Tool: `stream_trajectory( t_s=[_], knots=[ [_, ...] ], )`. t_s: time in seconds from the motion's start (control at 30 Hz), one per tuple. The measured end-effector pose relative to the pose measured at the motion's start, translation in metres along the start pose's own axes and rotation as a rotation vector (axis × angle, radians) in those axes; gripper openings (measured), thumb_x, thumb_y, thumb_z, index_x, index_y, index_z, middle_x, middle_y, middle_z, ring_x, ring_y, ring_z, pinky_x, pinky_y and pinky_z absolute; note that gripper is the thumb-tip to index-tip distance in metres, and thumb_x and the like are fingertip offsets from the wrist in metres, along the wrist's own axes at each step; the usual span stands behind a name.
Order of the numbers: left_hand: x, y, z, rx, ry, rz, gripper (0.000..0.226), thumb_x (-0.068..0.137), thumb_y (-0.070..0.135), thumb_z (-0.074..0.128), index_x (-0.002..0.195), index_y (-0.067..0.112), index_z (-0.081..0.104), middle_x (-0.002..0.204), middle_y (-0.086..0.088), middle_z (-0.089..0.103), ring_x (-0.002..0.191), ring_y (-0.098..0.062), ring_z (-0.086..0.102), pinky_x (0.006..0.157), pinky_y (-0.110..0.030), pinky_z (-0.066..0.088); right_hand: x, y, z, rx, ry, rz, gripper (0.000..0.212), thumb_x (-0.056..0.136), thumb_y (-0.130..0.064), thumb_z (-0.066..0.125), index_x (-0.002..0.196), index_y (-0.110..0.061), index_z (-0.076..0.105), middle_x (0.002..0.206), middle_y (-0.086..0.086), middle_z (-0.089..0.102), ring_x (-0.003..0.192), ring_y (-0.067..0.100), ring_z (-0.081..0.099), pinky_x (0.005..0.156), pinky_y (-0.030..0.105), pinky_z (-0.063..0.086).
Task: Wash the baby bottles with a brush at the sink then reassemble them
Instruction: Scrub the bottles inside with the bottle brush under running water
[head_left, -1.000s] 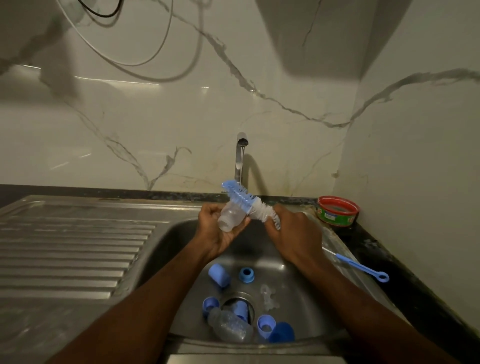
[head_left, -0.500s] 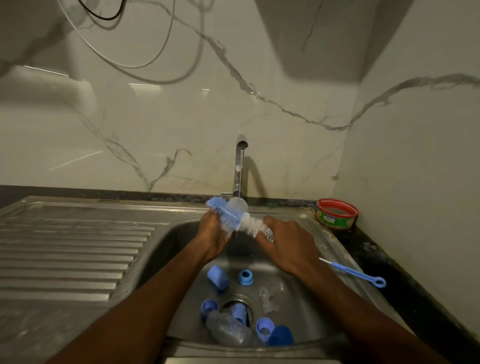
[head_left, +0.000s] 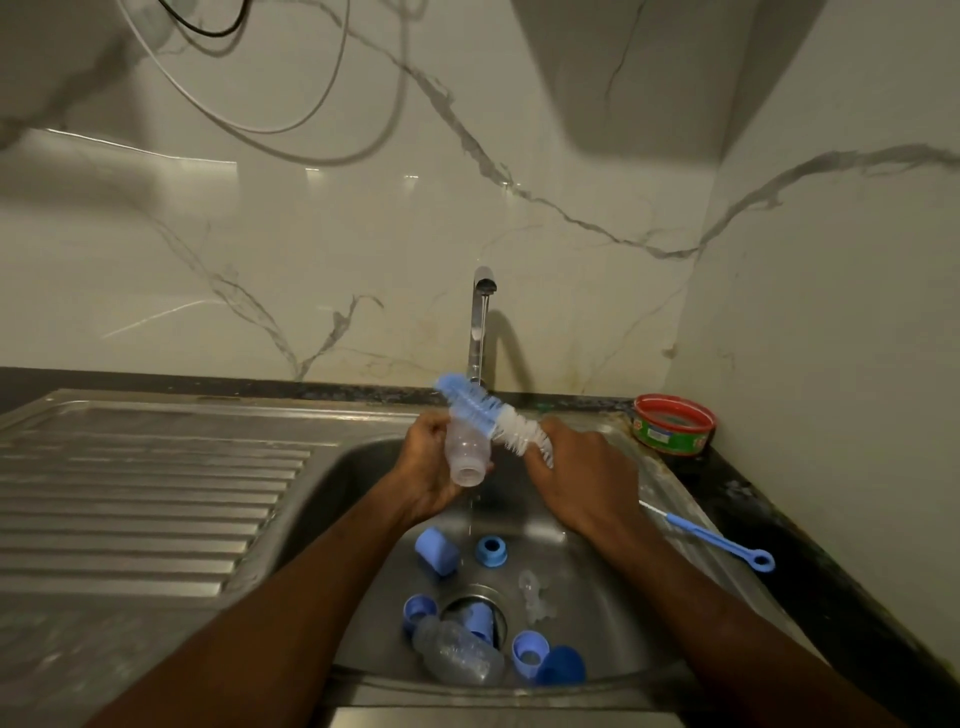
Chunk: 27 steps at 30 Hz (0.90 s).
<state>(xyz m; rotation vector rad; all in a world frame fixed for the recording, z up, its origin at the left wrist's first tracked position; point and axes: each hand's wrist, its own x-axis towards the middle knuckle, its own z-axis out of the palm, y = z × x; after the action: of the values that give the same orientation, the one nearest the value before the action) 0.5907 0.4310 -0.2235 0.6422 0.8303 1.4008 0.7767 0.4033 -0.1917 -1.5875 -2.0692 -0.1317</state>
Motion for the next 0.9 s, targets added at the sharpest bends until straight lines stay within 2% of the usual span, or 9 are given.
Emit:
stream_trajectory(
  t_s=[0.1, 0.17, 0.3, 0.4, 0.5, 0.63, 0.7, 0.8, 0.9],
  knots=[
    [0.001, 0.0, 0.007, 0.074, 0.052, 0.028, 0.048, 0.102, 0.035, 0.052, 0.144, 0.011, 0.045, 0.127, -0.023, 0.061, 0.101, -0.032, 0.067, 0.068, -0.04, 0.057, 0.003, 0.007, -0.005, -0.061, 0.033, 0.113, 0.039, 0.104, -0.046, 0.045, 0.136, -0.025, 0.053, 0.12, 0.002, 0.067, 0.105, 0.021, 0.064, 0.081, 0.034, 0.048],
    [0.005, 0.001, 0.005, 0.087, 0.106, 0.128, 0.049, 0.098, 0.029, 0.062, 0.143, 0.012, 0.047, 0.128, -0.021, 0.061, 0.103, -0.031, 0.067, 0.068, -0.038, 0.059, 0.002, 0.012, -0.007, -0.083, 0.054, 0.135, 0.038, 0.103, -0.047, 0.046, 0.133, -0.026, 0.054, 0.116, 0.002, 0.069, 0.104, 0.022, 0.065, 0.077, 0.034, 0.047],
    [0.01, 0.003, -0.012, 0.221, 0.183, 0.274, 0.068, 0.084, 0.013, 0.078, 0.145, 0.02, 0.047, 0.132, -0.013, 0.055, 0.113, -0.032, 0.063, 0.081, -0.04, 0.063, 0.001, 0.012, -0.007, -0.094, 0.075, 0.125, 0.036, 0.102, -0.047, 0.045, 0.129, -0.026, 0.054, 0.11, 0.002, 0.069, 0.099, 0.022, 0.065, 0.071, 0.033, 0.043],
    [0.007, 0.001, -0.011, 0.329, 0.173, 0.309, 0.049, 0.085, 0.016, 0.078, 0.131, 0.017, 0.06, 0.127, -0.013, 0.062, 0.109, -0.027, 0.066, 0.08, -0.034, 0.061, -0.004, 0.006, -0.006, -0.086, 0.048, 0.069, 0.033, 0.104, -0.045, 0.045, 0.129, -0.025, 0.051, 0.114, 0.002, 0.068, 0.099, 0.02, 0.065, 0.069, 0.031, 0.039],
    [-0.002, -0.002, -0.006, 0.495, 0.083, 0.254, 0.037, 0.084, 0.029, 0.077, 0.117, 0.016, 0.067, 0.12, -0.013, 0.068, 0.101, -0.023, 0.07, 0.08, -0.032, 0.061, -0.005, 0.002, -0.001, -0.081, 0.025, 0.039, 0.031, 0.104, -0.045, 0.045, 0.129, -0.027, 0.05, 0.114, 0.0, 0.068, 0.095, 0.016, 0.065, 0.069, 0.028, 0.045],
    [-0.009, -0.01, -0.001, 0.545, -0.197, -0.036, 0.043, 0.087, 0.023, 0.077, 0.125, 0.009, 0.061, 0.123, -0.02, 0.066, 0.107, -0.033, 0.071, 0.09, -0.045, 0.06, 0.001, 0.001, -0.001, -0.079, 0.014, 0.027, 0.024, 0.104, -0.042, 0.046, 0.124, -0.03, 0.049, 0.11, -0.001, 0.069, 0.09, 0.017, 0.064, 0.074, 0.035, 0.053],
    [-0.007, -0.015, 0.002, 0.572, -0.304, -0.085, 0.044, 0.091, 0.021, 0.073, 0.13, 0.007, 0.057, 0.122, -0.023, 0.067, 0.108, -0.036, 0.07, 0.093, -0.049, 0.058, 0.002, 0.002, -0.001, -0.119, -0.008, -0.033, 0.026, 0.102, -0.042, 0.049, 0.125, -0.031, 0.05, 0.11, -0.001, 0.069, 0.093, 0.019, 0.066, 0.078, 0.038, 0.054],
    [-0.005, -0.016, 0.004, 0.574, -0.172, 0.034, 0.039, 0.097, 0.031, 0.065, 0.131, 0.014, 0.054, 0.126, -0.018, 0.061, 0.11, -0.033, 0.067, 0.09, -0.047, 0.06, 0.004, 0.008, -0.006, -0.15, 0.022, -0.012, 0.028, 0.1, -0.041, 0.052, 0.126, -0.031, 0.053, 0.109, -0.001, 0.068, 0.096, 0.02, 0.066, 0.08, 0.037, 0.054],
    [0.001, -0.008, -0.009, 0.636, 0.031, 0.177, 0.042, 0.1, 0.039, 0.058, 0.136, 0.02, 0.05, 0.13, -0.011, 0.054, 0.109, -0.025, 0.059, 0.081, -0.035, 0.055, 0.001, 0.018, -0.006, -0.127, 0.007, 0.02, 0.03, 0.099, -0.04, 0.056, 0.128, -0.031, 0.057, 0.112, -0.003, 0.068, 0.098, 0.015, 0.065, 0.085, 0.033, 0.054]
  ],
)
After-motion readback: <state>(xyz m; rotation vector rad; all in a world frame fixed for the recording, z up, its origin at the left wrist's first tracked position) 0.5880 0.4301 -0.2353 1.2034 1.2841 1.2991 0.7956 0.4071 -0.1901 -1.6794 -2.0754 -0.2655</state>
